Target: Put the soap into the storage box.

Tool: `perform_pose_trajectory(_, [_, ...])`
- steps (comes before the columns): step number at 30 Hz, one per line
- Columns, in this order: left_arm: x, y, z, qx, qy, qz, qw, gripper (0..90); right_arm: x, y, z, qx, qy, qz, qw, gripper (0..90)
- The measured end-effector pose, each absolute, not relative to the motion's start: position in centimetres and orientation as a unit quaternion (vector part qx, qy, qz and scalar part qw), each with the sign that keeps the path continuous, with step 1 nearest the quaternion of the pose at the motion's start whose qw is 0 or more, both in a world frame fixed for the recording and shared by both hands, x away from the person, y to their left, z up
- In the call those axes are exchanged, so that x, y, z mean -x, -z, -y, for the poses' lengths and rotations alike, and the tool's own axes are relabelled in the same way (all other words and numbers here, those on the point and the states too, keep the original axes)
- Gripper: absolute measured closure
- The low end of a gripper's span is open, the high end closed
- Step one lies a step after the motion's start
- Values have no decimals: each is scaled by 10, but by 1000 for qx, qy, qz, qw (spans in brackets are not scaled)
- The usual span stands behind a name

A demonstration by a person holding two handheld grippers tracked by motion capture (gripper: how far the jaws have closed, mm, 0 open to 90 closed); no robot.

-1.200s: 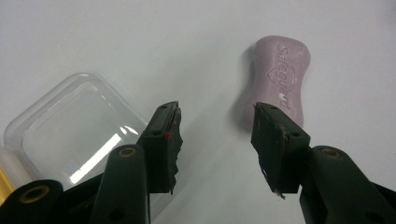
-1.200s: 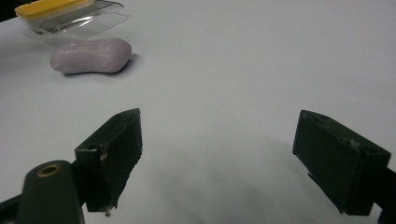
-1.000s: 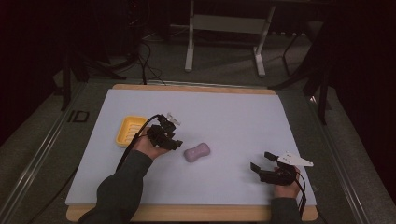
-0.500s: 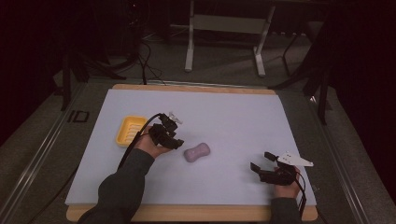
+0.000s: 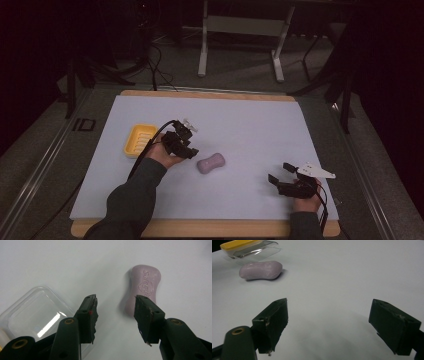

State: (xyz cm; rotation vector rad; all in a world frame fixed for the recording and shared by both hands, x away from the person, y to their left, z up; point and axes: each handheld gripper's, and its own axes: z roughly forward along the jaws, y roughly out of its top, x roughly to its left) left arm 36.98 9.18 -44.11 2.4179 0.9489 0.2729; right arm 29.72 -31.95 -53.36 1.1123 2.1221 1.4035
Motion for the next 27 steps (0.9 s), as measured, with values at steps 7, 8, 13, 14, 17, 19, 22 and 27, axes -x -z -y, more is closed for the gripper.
perform_pose_trajectory(7, [-369,441,-88,-895,-93,-345,266,507,-297,534,320,-394,-498,-751,182,155])
perform_pose_trajectory(8, [-370,442,-88,-895,-93,-345,267,506,-297,534,320,-395,-498,-750,182,154])
perform_pose_trajectory(13, [-370,443,-86,-897,-90,-342,263,501,-297,534,320,-394,-498,-751,182,155])
perform_pose_trajectory(14, [-370,443,-86,-898,-90,-342,263,501,-297,534,320,-394,-498,-750,182,155])
perform_pose_trajectory(17, [-370,443,-85,-898,-89,-343,260,499,-297,534,320,-394,-498,-751,182,155])
perform_pose_trajectory(19, [-370,443,-84,-899,-87,-342,258,498,-297,534,320,-394,-498,-750,182,155])
perform_pose_trajectory(22, [-370,444,-82,-899,-83,-343,258,497,-297,534,320,-394,-498,-750,182,155])
perform_pose_trajectory(27, [-372,444,-79,-900,-82,-346,251,500,-297,534,320,-395,-498,-750,182,155])
